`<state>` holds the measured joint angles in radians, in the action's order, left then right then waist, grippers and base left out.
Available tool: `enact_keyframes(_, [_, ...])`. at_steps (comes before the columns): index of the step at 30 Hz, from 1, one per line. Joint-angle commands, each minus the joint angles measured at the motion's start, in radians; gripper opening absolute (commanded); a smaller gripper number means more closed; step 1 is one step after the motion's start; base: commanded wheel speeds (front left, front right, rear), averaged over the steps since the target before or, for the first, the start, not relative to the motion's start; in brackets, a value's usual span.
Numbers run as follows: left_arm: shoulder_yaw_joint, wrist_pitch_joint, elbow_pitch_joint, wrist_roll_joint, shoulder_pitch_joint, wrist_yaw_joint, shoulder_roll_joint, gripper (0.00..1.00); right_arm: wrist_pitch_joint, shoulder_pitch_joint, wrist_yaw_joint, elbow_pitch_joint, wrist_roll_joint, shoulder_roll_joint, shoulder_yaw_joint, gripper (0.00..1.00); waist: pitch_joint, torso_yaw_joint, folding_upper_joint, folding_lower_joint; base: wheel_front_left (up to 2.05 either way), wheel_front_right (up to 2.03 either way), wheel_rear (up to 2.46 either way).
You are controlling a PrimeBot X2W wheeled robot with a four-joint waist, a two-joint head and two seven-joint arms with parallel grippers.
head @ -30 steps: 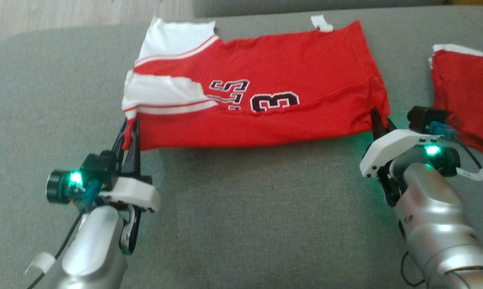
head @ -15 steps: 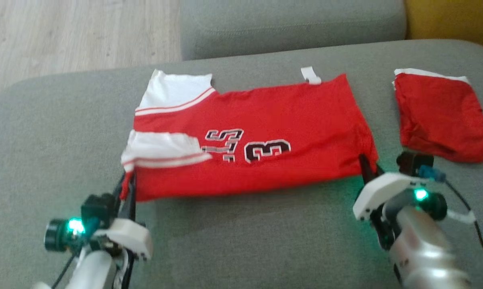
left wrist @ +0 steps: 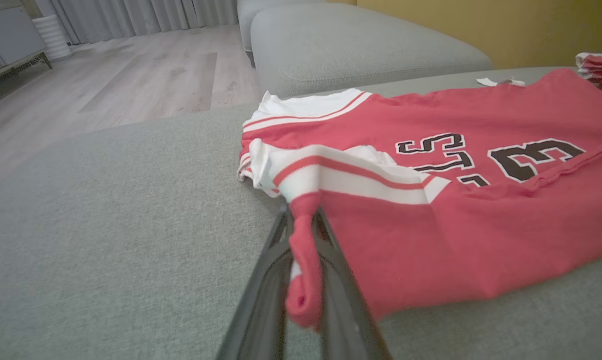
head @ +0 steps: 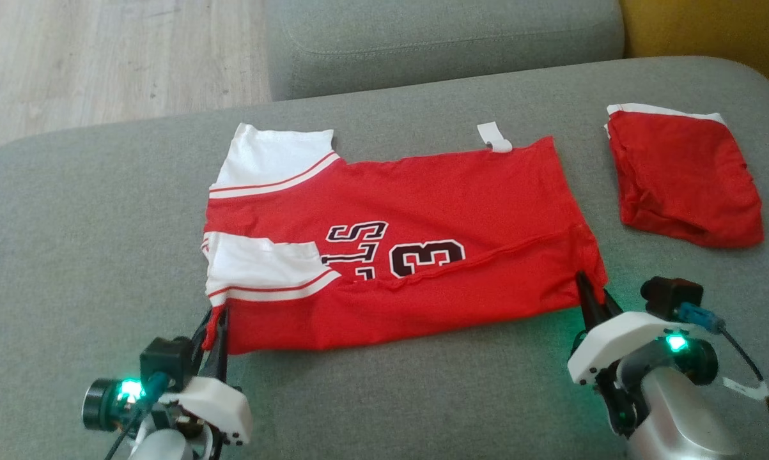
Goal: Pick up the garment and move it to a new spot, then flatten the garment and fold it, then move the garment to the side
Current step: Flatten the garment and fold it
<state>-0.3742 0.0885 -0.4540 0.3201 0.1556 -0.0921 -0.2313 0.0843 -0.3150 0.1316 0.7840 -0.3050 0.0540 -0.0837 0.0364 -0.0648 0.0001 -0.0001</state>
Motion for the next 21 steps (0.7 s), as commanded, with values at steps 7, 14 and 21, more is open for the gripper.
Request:
enact_keyframes(7, [0.053,0.103,0.028,0.008,0.061,-0.030,-0.011,1.00,0.113,0.034,-0.001,-0.173,-0.020,-0.004,0.020,1.00,0.015,-0.006,-0.0001,0.0001,0.00,0.00,0.00])
enact_keyframes(14, [0.105,0.170,0.133,0.003,0.100,-0.037,0.005,1.00,0.174,0.086,-0.001,-0.356,-0.056,-0.004,0.005,1.00,0.051,-0.020,-0.0001,0.0001,0.00,0.00,0.00])
enact_keyframes(21, [0.118,0.155,0.212,-0.034,0.268,0.062,-0.059,1.00,0.177,0.078,-0.001,-0.516,-0.041,-0.004,0.054,1.00,0.135,-0.064,-0.0001,0.0001,0.00,0.00,0.00])
